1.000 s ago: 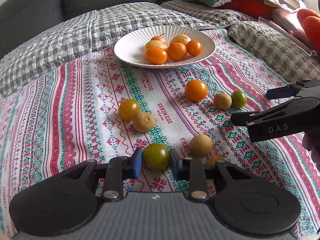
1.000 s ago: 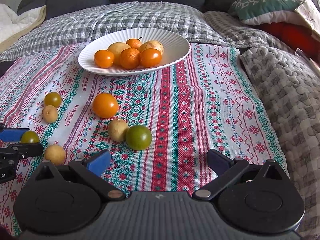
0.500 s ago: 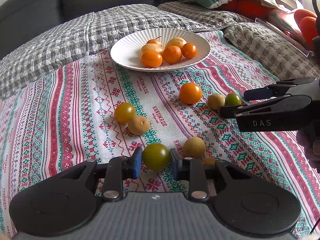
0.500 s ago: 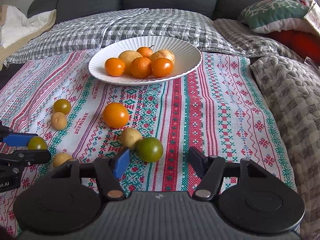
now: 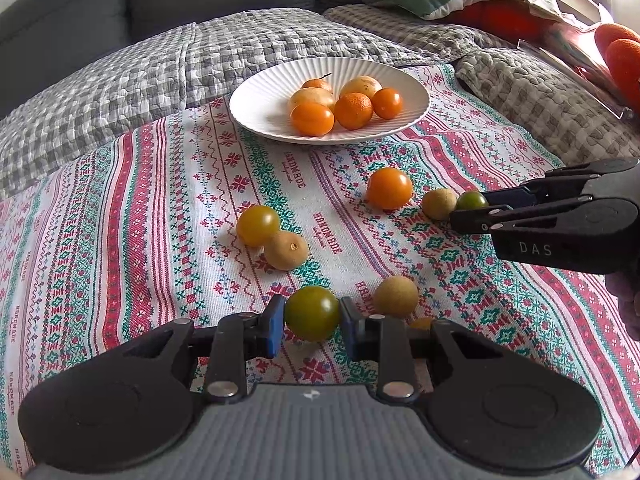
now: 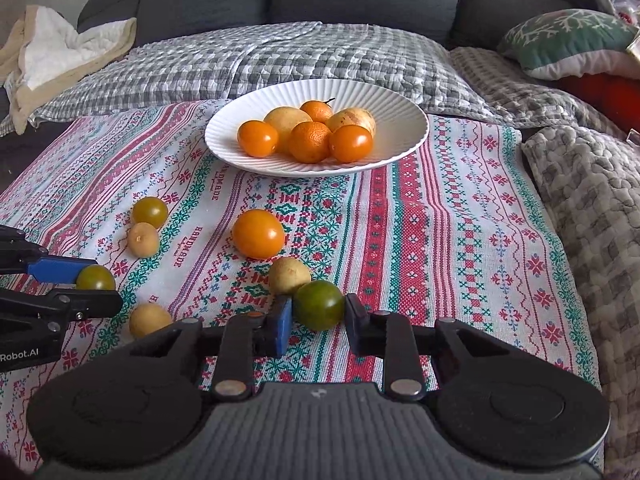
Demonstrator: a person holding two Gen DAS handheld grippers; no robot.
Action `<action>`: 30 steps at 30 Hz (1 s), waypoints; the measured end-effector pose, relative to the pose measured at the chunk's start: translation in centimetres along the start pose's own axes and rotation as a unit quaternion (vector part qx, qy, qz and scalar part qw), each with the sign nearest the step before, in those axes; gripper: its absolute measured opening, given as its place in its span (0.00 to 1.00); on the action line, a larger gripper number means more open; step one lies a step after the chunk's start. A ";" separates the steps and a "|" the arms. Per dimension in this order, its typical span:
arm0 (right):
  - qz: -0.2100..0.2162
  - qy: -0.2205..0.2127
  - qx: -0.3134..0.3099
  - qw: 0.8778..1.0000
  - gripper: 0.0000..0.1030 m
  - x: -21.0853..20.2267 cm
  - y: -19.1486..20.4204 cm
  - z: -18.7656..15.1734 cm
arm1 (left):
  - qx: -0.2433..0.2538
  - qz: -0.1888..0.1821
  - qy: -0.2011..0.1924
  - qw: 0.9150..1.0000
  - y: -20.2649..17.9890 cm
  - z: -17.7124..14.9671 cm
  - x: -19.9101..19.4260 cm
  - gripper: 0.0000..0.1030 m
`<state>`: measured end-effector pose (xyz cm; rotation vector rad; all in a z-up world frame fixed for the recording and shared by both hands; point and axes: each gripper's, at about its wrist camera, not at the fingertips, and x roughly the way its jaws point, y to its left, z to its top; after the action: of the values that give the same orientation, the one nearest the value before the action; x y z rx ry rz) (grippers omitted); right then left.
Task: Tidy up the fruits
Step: 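Carry the right gripper's green tomato to the plate while the left carries its own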
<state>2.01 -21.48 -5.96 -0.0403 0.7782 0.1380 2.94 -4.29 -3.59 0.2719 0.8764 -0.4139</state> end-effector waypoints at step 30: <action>0.082 -0.064 0.111 0.988 0.24 -3.4 -2.9 2.6 | -0.100 -0.055 -0.032 0.993 1.1 3.5 -1.2 0.17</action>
<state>1.84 -24.52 -1.76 0.2417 0.6643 0.2084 5.18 -4.38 -0.40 0.0263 0.8654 -0.4314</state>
